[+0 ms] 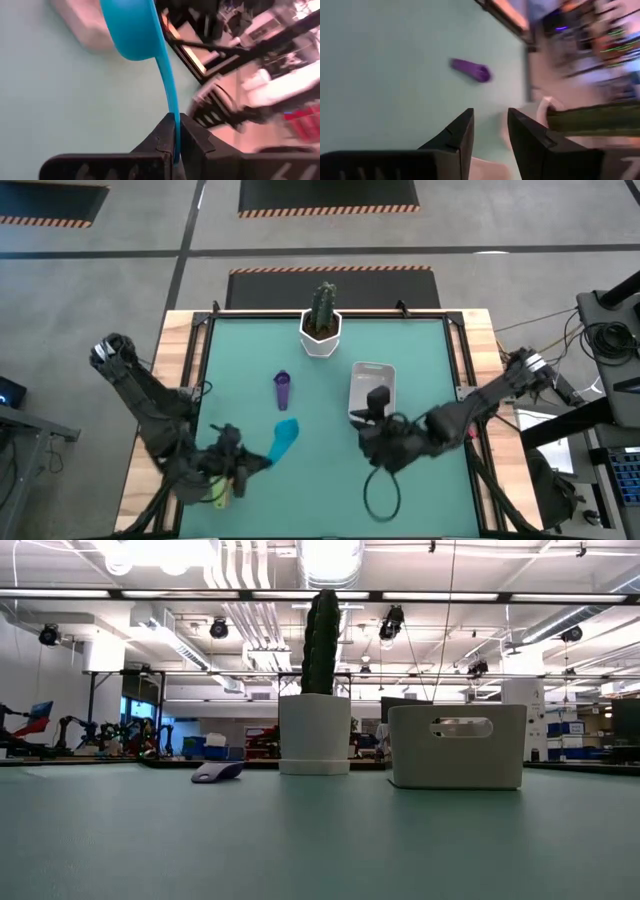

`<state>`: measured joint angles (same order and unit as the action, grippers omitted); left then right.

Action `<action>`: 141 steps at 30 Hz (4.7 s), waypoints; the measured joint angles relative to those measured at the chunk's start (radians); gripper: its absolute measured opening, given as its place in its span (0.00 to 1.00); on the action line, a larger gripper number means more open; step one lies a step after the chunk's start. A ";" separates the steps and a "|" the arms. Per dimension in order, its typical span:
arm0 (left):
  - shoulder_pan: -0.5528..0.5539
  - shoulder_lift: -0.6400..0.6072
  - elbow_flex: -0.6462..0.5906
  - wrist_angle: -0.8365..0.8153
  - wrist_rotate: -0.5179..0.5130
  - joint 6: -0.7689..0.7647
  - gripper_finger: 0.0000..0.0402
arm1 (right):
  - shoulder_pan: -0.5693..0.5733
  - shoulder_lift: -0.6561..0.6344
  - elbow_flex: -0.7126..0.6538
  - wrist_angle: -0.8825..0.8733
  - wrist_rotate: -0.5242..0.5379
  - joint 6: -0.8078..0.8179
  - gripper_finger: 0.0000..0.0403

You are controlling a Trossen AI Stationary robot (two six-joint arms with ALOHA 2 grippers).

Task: Nest measuring cups in basket
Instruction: Stack the light blue measuring cup on the top of the green measuring cup, then stack the violet measuring cup on the top of the light blue measuring cup

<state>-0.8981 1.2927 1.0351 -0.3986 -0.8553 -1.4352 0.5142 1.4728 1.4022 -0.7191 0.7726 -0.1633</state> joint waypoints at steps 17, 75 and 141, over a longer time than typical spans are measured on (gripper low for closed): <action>-0.451 -0.001 0.000 -0.356 0.058 -0.633 0.00 | -0.057 -0.267 -0.367 0.490 -0.340 -0.032 0.17; -0.482 0.032 -0.030 -0.586 0.428 -0.897 0.19 | -0.056 -0.252 -0.430 0.575 -0.362 -0.004 0.16; -0.185 0.237 0.021 -0.603 0.848 -0.708 0.00 | -0.056 -0.252 -0.440 0.569 -0.354 -0.018 0.16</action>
<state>-1.0836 1.5294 1.0566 -1.0014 -0.0073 -2.1436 0.4580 1.2209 0.9625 -0.1501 0.4191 -0.1808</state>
